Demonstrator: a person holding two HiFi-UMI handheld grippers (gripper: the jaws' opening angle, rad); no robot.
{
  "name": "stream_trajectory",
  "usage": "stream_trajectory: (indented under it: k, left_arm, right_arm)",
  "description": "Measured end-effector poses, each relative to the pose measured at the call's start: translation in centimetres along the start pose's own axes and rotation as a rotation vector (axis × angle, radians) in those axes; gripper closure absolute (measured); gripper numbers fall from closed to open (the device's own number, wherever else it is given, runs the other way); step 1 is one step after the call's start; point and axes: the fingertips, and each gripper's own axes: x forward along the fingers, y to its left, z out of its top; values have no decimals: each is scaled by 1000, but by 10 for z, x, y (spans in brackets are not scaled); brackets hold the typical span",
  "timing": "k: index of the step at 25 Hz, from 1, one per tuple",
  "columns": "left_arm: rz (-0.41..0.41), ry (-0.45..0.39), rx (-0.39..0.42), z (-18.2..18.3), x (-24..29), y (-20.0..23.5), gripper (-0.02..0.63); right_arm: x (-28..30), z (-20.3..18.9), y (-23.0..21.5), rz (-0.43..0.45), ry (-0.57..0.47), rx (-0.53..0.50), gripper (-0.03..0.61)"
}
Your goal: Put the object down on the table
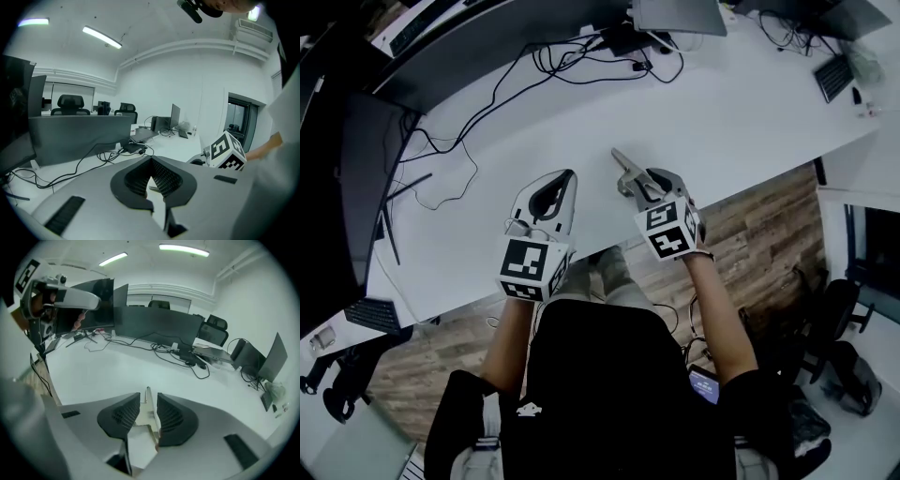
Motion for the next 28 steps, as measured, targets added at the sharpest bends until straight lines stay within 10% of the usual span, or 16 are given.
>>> stream_trajectory:
  k: [28]
  left_arm:
    - [4, -257, 195, 142, -48, -41, 601]
  right_arm:
    - [-211, 137, -76, -269, -573, 199, 552]
